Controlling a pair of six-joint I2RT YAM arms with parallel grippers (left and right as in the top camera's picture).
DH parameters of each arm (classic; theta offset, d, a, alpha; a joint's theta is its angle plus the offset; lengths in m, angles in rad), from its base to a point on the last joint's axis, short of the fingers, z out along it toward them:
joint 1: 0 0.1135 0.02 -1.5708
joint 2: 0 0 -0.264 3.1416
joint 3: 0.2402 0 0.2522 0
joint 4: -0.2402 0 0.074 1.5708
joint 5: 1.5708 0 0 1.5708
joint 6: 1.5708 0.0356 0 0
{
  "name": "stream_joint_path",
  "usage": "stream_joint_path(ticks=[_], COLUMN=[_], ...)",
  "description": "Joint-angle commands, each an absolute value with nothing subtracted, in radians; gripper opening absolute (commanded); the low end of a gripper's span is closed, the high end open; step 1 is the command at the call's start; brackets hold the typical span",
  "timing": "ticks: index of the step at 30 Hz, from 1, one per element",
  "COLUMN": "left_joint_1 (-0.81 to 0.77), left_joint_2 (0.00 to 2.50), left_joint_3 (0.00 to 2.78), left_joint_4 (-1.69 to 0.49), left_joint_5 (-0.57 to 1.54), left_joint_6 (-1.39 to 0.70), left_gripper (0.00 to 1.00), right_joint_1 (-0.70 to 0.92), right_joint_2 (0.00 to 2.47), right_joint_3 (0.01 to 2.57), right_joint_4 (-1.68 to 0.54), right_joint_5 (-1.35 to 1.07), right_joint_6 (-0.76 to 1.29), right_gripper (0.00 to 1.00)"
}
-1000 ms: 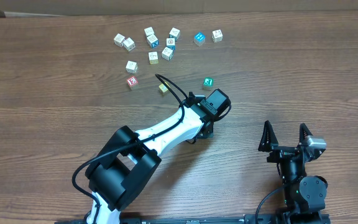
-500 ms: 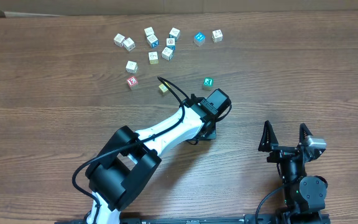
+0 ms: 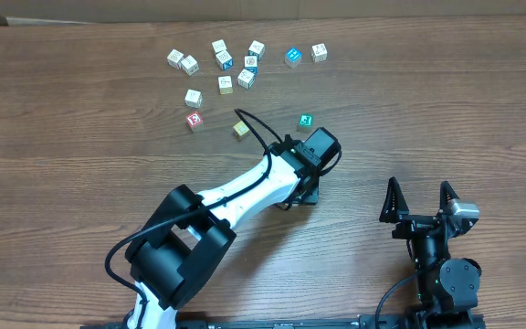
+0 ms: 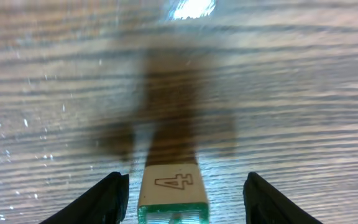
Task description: Form a tower
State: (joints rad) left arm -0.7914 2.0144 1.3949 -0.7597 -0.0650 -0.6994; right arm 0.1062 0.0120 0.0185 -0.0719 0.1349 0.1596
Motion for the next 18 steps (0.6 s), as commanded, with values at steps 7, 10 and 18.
stream_joint_path(ticks=[7,10,18], left_joint_1=[-0.773,-0.775,-0.786], left_joint_2=[2.02,2.022,2.027], left_joint_3=[1.442,1.441,1.433], left_joint_4=[-0.828,-0.839,-0.833], left_joint_5=[-0.084,-0.081,-0.089], left_joint_6=[-0.655,-0.672,-0.715], left_gripper=[0.57,0.59,0.49], right_joint_1=[0.111,0.111,0.111], right_joint_2=[0.003,0.003,0.003], right_joint_3=[0.008,0.008,0.008], right_joint_4=[-0.068,-0.068,-0.068], right_joint_5=[0.134,0.134,0.134], right_joint_6=[0.155,0.155,0.155], right_gripper=[1.0,1.0,1.0])
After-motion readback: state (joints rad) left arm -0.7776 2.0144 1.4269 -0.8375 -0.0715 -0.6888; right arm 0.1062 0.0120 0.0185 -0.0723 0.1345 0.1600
